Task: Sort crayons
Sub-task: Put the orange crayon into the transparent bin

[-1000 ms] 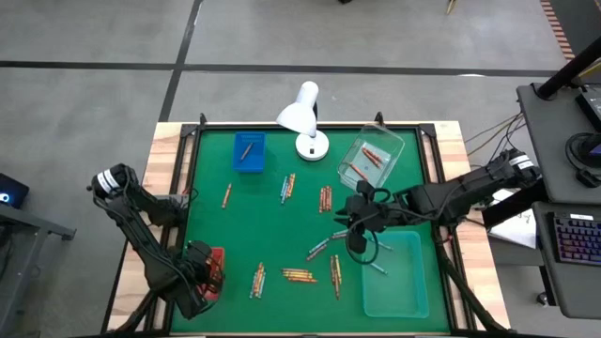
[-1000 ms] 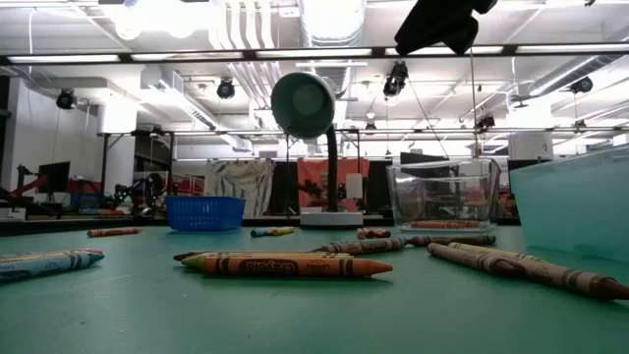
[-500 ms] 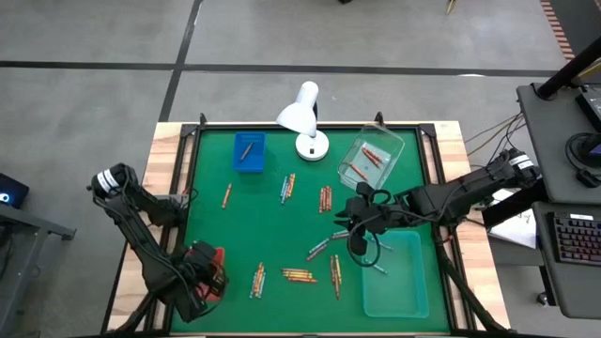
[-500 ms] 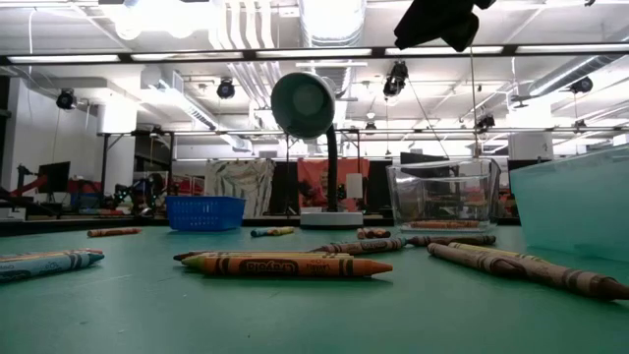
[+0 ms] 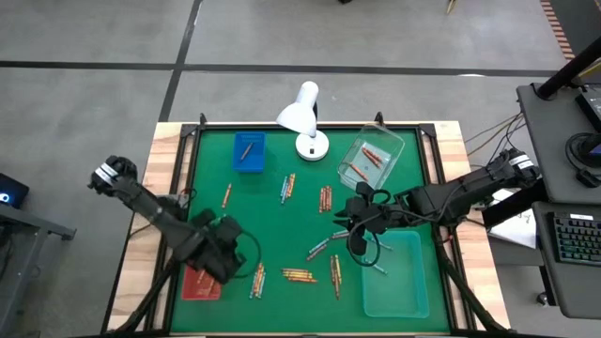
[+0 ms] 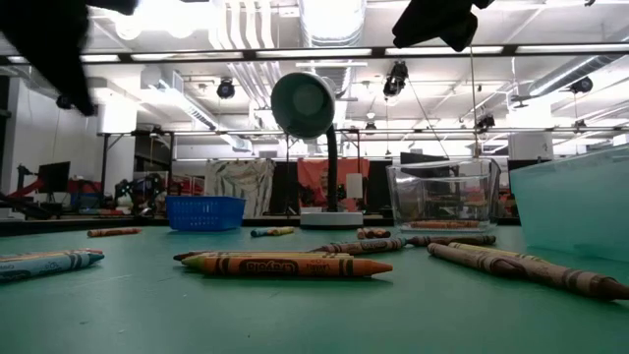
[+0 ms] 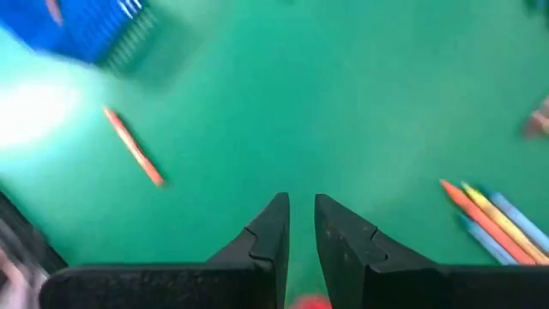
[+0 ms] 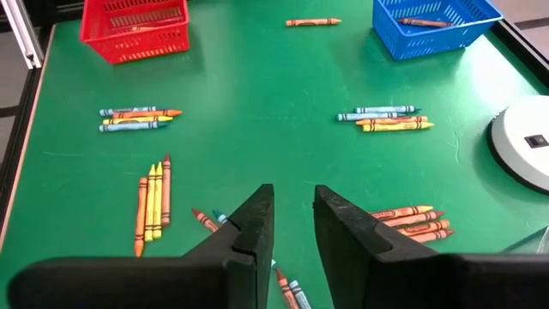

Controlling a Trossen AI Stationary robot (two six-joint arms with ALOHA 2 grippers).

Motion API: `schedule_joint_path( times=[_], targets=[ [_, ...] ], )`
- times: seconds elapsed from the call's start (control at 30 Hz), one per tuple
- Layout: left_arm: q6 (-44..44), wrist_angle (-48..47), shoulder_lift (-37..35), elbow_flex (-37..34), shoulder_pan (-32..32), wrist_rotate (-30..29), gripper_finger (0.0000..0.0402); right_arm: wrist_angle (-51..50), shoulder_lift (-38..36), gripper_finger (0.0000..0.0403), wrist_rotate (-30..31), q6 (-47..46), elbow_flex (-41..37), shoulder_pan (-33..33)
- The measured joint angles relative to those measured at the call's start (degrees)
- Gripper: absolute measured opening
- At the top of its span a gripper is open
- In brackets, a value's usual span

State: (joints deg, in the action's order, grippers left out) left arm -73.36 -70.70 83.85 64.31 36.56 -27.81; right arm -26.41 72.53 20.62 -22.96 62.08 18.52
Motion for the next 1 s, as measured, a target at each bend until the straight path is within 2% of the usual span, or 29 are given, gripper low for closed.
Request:
schedule_joint_path(
  times=[0.17, 0.37, 0.5, 0.73, 0.87, 1.0],
  targets=[
    [7.47, 0.16, -5.79, -4.77, -7.33, -1.71, 0.004, 0.02, 0.0, 0.0081, 0.0, 0.0, 0.0, 0.0],
    [6.82, 0.53, -15.34, -14.8, -16.8, -1.68, 0.004, 0.17, 0.0, 0.0082, 0.0, 0.08, 0.0, -0.02],
    [7.62, 4.02, -19.57, -20.87, -23.96, -1.65, 0.0041, 0.22, 0.0, 0.0082, 0.42, 0.23, 0.0, -0.02],
    [14.3, 12.39, -20.66, -25.87, -33.51, -1.25, 0.0055, 0.56, 0.0, 0.0082, 0.44, 0.43, 0.0, -0.04],
    [20.11, 18.73, -20.08, -27.8, -36.19, 0.53, 0.008, 0.59, 0.0, 0.0082, 0.44, 0.44, 0.0, -0.04],
    [20.41, 20.33, -19.39, -29.42, -37.85, 0.14, 0.0109, 0.59, 0.0, 0.0082, 0.44, 0.42, 0.0, -0.04]
  ],
)
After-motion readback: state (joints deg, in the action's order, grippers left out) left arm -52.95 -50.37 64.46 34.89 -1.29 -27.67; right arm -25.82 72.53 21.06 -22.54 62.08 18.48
